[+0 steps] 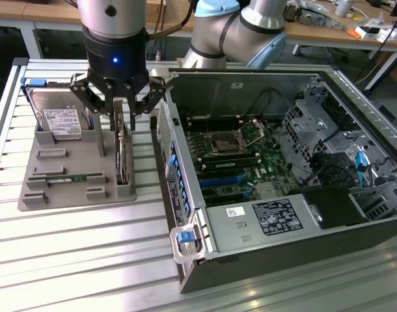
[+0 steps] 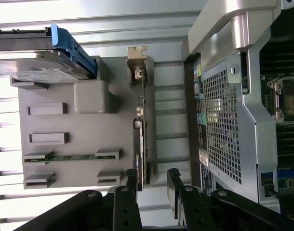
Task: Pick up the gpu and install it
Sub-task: 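Pick up the gpu and move the gpu toward the slot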
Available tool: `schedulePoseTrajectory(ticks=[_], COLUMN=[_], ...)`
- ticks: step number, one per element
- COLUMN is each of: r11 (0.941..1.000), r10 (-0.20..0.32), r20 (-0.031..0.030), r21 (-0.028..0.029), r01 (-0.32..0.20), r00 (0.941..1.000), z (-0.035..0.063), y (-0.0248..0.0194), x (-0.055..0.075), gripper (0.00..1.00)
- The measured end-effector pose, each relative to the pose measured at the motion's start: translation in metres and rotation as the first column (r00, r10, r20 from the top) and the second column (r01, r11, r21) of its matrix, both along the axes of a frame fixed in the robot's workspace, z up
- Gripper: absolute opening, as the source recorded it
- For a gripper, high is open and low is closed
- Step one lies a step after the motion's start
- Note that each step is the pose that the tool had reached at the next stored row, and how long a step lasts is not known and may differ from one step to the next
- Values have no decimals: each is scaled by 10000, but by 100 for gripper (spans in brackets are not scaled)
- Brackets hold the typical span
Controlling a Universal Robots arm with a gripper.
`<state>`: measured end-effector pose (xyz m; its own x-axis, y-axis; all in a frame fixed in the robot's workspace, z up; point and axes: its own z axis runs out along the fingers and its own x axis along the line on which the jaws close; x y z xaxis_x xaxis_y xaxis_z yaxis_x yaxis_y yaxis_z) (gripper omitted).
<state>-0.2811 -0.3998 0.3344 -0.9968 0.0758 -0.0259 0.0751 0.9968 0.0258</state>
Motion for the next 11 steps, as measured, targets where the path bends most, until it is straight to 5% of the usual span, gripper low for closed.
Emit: schedulePoseTrajectory(ticks=[11], r11=[10000], r10=[0], r20=[0], r21=[0], r01=[0], r00=[10000], z=[-67], y=[-4], x=[0], gripper=[38])
